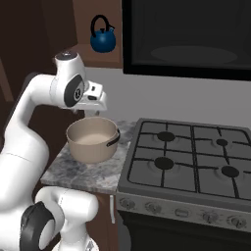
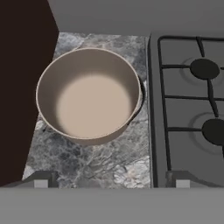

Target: Pick the kettle from the cabinet and place it on a stove burner. Then pick the pot from the counter and place it on another stove burner. Finally, turn both burners on.

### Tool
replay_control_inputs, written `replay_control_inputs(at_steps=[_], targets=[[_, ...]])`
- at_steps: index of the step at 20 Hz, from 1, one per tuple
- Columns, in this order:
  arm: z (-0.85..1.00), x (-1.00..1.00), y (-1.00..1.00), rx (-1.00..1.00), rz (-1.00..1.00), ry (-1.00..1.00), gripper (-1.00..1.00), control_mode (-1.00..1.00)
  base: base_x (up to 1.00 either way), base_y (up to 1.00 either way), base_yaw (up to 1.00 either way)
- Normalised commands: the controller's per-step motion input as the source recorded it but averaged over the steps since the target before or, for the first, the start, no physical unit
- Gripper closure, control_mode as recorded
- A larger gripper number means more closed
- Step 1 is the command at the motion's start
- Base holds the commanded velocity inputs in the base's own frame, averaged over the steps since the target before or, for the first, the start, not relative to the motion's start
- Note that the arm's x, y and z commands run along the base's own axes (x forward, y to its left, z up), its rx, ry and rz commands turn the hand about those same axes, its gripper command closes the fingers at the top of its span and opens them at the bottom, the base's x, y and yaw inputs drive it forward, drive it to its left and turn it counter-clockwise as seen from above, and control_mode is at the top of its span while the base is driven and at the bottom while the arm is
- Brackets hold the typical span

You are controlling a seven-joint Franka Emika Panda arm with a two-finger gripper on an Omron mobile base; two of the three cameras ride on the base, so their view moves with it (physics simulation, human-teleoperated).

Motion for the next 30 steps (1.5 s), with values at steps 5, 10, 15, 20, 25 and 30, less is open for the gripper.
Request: replay_control_inputs(at_steps=[5, 10, 15, 20, 25, 30], targets=[[0.26, 0.0, 0.0, -0.05, 0.02, -0.18, -1.0, -1.0, 0.0, 0.0, 0.0], [0.28, 0.0, -0.14, 0.0, 0.11, -0.15, -1.0, -1.0, 0.0, 0.0, 0.0], [0.31, 0.0, -0.01, 0.0, 0.14, -0.17, -1.0, -1.0, 0.0, 0.0, 0.0], [0.35, 0.0, 0.0, 0.0, 0.14, -0.17, -1.0, -1.0, 0.0, 0.0, 0.0], [0.36, 0.0, 0.01, 0.0, 0.1, -0.15, -1.0, -1.0, 0.0, 0.0, 0.0], [0.35, 0.0, 0.04, 0.0, 0.05, -0.13, -1.0, -1.0, 0.0, 0.0, 0.0]])
